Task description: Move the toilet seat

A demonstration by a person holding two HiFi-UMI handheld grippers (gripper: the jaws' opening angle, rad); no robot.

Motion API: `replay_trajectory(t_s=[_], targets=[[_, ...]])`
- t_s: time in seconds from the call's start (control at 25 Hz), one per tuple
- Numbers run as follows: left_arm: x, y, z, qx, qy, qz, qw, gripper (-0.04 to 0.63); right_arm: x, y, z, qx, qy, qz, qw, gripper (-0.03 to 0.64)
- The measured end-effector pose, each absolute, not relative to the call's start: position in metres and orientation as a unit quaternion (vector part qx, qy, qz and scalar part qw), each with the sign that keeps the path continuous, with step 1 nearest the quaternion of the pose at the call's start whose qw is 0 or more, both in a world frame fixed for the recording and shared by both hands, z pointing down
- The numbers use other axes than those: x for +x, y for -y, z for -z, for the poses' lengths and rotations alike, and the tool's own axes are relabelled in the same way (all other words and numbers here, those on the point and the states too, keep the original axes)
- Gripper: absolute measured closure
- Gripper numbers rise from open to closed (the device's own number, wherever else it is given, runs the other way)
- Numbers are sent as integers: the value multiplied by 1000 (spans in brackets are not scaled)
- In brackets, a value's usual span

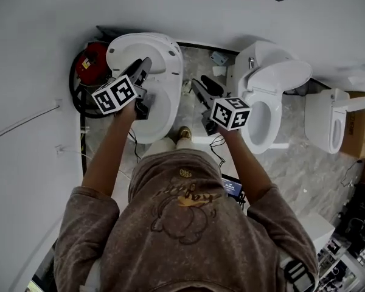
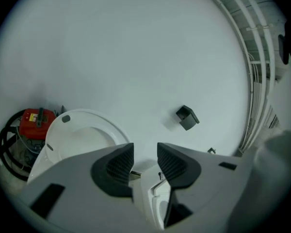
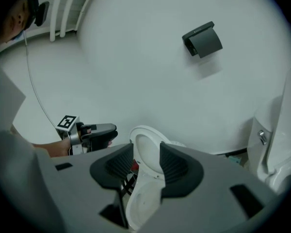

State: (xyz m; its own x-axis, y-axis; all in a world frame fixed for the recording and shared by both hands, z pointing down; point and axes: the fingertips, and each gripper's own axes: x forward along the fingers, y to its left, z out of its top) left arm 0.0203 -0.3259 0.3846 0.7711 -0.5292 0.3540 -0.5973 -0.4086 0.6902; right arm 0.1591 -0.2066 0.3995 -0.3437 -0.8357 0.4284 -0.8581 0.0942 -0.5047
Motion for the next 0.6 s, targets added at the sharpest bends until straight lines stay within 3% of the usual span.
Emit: replay_trajectory(t_s=[0.24, 0.6], targets=[[6, 278, -347, 880, 320, -90, 338, 448, 148, 193, -357, 533, 782, -322, 19, 454], [-23, 207, -277, 917, 310, -65, 242, 445, 140, 147, -301, 508, 824, -250, 37, 454]])
